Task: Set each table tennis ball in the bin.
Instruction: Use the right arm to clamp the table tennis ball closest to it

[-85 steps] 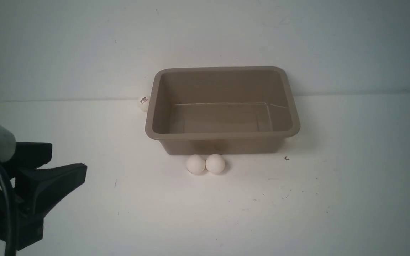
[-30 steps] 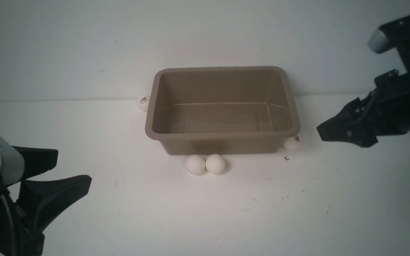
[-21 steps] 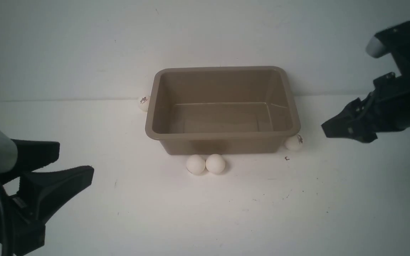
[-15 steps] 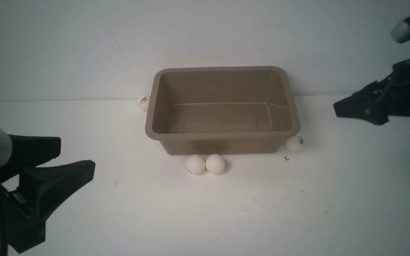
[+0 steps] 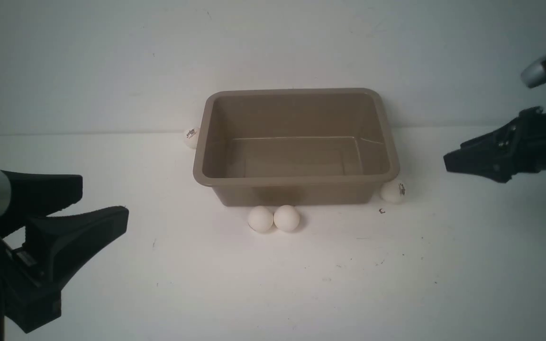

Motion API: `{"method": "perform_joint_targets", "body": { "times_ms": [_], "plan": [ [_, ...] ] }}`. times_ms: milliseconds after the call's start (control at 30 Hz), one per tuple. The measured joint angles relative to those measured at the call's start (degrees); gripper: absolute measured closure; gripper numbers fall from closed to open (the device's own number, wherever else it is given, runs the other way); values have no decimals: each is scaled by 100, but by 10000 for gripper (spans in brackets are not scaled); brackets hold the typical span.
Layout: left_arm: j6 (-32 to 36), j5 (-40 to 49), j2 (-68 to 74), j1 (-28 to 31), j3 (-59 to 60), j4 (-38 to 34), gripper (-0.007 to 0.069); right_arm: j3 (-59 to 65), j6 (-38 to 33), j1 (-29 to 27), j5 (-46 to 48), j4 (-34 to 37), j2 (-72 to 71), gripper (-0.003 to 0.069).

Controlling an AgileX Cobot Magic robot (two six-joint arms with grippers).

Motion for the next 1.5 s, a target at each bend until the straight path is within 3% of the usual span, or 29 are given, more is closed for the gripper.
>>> {"method": "perform_joint_targets", "body": {
  "times_ms": [267, 567, 967, 1300, 1500],
  "plan": [
    [21, -6, 0, 0, 0, -125, 188, -262, -563, -4, -196, 337, 776, 237],
    [279, -14, 0, 0, 0, -292, 188, -344, -1574, 163, -265, 243, 884, 237],
    [529, -19, 0, 0, 0, -466, 188, -351, -1492, 1031, -1659, 79, 890, 237],
    [529, -19, 0, 0, 0, -486, 188, -382, -1421, 1079, -1930, -48, 1468, 237],
    [529, -8, 0, 0, 0, -486, 188, -382, -1738, 1083, -1936, 157, 1616, 236]
  ]
}}
